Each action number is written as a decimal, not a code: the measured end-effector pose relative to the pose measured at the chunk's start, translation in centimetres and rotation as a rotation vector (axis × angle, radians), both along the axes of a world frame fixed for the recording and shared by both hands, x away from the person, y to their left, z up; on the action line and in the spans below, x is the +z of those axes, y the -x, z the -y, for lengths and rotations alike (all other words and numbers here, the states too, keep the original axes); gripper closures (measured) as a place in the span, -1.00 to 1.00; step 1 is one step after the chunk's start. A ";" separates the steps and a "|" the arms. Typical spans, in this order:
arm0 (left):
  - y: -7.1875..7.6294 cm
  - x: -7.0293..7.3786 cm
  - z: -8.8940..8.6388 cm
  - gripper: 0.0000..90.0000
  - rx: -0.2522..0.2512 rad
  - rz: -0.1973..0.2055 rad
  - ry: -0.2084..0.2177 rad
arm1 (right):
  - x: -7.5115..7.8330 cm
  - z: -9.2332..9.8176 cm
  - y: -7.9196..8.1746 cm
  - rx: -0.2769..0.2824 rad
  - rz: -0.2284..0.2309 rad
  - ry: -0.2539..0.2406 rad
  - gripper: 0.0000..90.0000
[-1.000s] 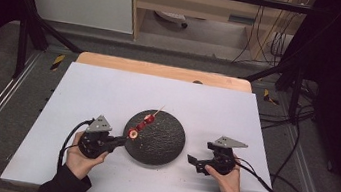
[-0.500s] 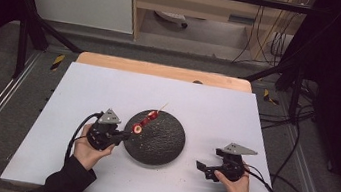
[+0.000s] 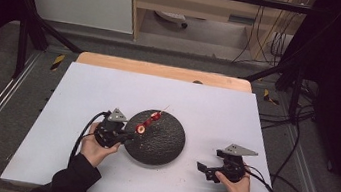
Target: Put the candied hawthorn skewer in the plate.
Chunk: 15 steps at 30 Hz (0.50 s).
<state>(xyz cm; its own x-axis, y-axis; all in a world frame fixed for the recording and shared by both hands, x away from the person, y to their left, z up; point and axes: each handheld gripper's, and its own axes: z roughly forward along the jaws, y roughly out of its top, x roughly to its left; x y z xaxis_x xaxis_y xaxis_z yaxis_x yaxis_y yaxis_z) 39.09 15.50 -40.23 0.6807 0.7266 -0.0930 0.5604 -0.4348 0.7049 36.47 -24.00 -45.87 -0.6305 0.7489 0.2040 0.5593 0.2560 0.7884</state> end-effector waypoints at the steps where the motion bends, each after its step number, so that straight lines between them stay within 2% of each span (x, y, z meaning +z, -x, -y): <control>1: -0.1 -0.1 0.1 0.96 0.002 -0.001 -0.001 | 0.0 0.0 0.0 0.000 -0.002 0.001 -0.98; 8: -0.4 -0.7 1.0 0.96 0.000 -0.013 -0.031 | -0.1 0.1 0.0 0.001 -0.004 0.003 -0.98; 15: -0.1 -1.6 1.9 0.96 -0.020 -0.036 -0.066 | 0.0 0.3 0.1 -0.002 0.000 -0.010 -0.98</control>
